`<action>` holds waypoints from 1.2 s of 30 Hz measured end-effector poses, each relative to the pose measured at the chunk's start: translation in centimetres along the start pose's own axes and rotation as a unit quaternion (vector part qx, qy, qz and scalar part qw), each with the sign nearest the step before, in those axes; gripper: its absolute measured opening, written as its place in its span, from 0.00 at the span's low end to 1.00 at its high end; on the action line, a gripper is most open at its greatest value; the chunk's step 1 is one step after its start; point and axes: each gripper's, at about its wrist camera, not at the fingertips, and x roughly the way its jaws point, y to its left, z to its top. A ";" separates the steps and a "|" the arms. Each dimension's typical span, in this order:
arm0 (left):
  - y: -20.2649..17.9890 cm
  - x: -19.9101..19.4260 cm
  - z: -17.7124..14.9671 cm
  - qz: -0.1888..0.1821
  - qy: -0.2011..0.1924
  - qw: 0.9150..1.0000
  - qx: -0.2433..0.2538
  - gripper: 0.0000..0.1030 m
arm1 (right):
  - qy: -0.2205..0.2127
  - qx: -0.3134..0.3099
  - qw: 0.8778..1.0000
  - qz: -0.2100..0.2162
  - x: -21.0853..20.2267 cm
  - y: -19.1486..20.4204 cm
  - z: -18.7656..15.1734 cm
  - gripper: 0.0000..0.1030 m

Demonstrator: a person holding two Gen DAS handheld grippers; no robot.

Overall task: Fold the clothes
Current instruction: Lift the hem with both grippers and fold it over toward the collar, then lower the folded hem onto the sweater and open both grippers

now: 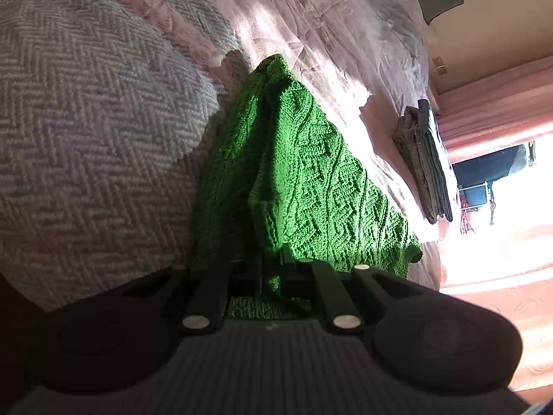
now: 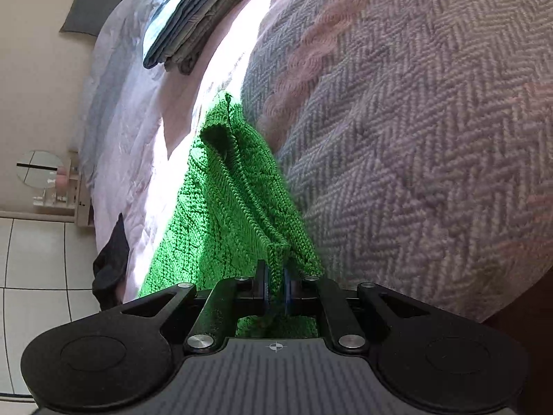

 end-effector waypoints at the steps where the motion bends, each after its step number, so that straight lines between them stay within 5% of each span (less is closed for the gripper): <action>1: 0.1 0.0 0.0 0.001 0.000 1.000 0.001 0.06 | 0.001 -0.002 1.000 0.000 -0.1 0.0 -0.1 0.06; 12: 0.2 0.5 0.2 0.030 0.030 0.999 0.029 0.15 | 0.027 -0.035 0.998 -0.041 0.7 -0.1 -0.4 0.10; 16: -0.9 -1.4 1.8 0.049 0.045 0.994 0.083 0.18 | -0.016 -0.122 0.988 -0.098 -1.1 2.8 0.1 0.56; 20: -2.6 -2.7 4.6 0.065 0.013 0.988 0.139 0.18 | -0.078 -0.239 0.956 -0.150 -1.9 6.6 0.7 0.56; 25: -6.7 1.8 8.8 0.055 -0.026 0.976 0.208 0.18 | -0.092 -0.367 0.917 -0.129 2.5 12.0 1.2 0.41; 31: -13.0 11.2 10.0 0.054 -0.034 0.935 0.350 0.18 | -0.076 -0.518 0.846 -0.103 11.9 17.5 -0.3 0.33; 36: -11.0 15.9 8.8 0.128 -0.020 0.901 0.414 0.10 | -0.041 -0.602 0.780 -0.167 18.0 15.8 -0.6 0.33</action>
